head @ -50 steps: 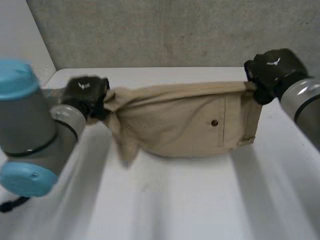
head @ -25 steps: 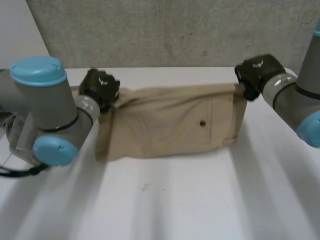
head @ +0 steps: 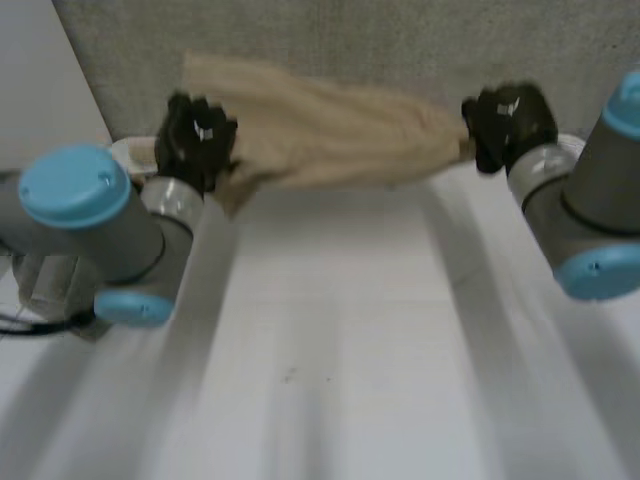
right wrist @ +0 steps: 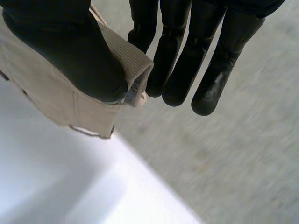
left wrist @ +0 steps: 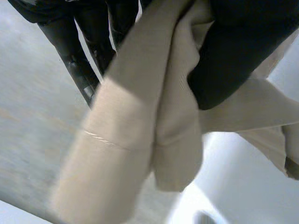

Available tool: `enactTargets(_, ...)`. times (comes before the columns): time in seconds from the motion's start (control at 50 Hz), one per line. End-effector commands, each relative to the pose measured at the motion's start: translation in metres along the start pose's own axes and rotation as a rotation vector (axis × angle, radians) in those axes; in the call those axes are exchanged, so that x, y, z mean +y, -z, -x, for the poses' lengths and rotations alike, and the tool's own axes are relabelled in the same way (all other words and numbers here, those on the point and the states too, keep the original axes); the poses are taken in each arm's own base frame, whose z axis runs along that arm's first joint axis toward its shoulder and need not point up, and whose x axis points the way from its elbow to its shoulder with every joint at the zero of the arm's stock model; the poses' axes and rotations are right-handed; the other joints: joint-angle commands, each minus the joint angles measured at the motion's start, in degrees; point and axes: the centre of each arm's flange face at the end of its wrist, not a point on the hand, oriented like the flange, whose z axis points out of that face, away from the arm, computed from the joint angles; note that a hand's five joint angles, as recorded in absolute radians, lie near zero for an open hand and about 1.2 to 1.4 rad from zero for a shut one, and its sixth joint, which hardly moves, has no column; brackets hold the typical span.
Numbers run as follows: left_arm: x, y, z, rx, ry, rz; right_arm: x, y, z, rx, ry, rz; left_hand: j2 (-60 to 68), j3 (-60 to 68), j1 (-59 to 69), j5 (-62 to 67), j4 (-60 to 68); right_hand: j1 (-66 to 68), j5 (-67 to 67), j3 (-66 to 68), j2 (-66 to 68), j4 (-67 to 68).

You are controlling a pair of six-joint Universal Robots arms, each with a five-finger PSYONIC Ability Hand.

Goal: Fold the laundry.

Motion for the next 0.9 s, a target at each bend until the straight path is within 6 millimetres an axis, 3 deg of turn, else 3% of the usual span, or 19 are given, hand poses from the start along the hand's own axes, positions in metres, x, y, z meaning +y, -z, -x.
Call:
enactTargets(0.02, 0.052, 0.053, -0.053, 0.199, -0.023, 0.19, 0.07, 0.038, 0.03, -0.12, 0.019, 0.229, -25.6, -25.7, -25.4, -25.9, -25.7, 25.0, 13.6, 12.3, 12.6, 11.9)
enactTargets(0.12, 0.056, 0.073, -0.061, 0.246, -0.028, 0.227, 0.093, 0.049, 0.024, -0.14, 0.046, 0.302, -35.7, -35.8, -35.5, -36.0, -35.8, 25.0, 13.6, 12.3, 12.6, 11.9)
enactTargets(0.26, 0.031, 0.073, -0.022, 0.156, -0.009, 0.178, 0.102, 0.06, 0.024, -0.154, 0.056, 0.345, -39.1, -39.2, -38.8, -39.4, -39.2, 25.0, 13.6, 12.3, 12.6, 11.9)
enactTargets(0.44, 0.014, 0.079, -0.001, 0.107, 0.06, 0.151, 0.1, 0.067, 0.0, -0.09, 0.05, 0.353, -39.4, -39.5, -39.2, -39.7, -39.5, 25.0, 13.6, 12.3, 12.6, 11.9)
enactTargets(0.52, 0.012, 0.083, 0.002, 0.113, 0.084, 0.161, 0.105, 0.067, -0.022, -0.037, 0.069, 0.376, -39.4, -39.5, -39.2, -39.7, -39.5, 25.0, 13.6, 12.3, 12.6, 11.9)
enactTargets(0.72, 0.018, 0.087, 0.004, 0.122, 0.092, 0.195, 0.141, 0.068, -0.097, 0.115, 0.241, 0.504, -39.4, -39.5, -39.2, -39.7, -39.5, 25.0, 13.6, 12.3, 12.6, 11.9)
enactTargets(0.82, 0.019, 0.087, 0.005, 0.117, 0.091, 0.199, 0.135, 0.063, -0.112, 0.15, 0.294, 0.485, -39.4, -39.5, -39.2, -39.7, -39.5, 25.0, 13.6, 12.3, 12.6, 11.9)
enactTargets(0.9, 0.018, 0.086, 0.007, 0.112, 0.093, 0.195, 0.109, 0.054, -0.11, 0.16, 0.315, 0.398, -39.4, -39.5, -39.2, -39.7, -39.5, 25.0, 13.6, 12.3, 12.6, 11.9)
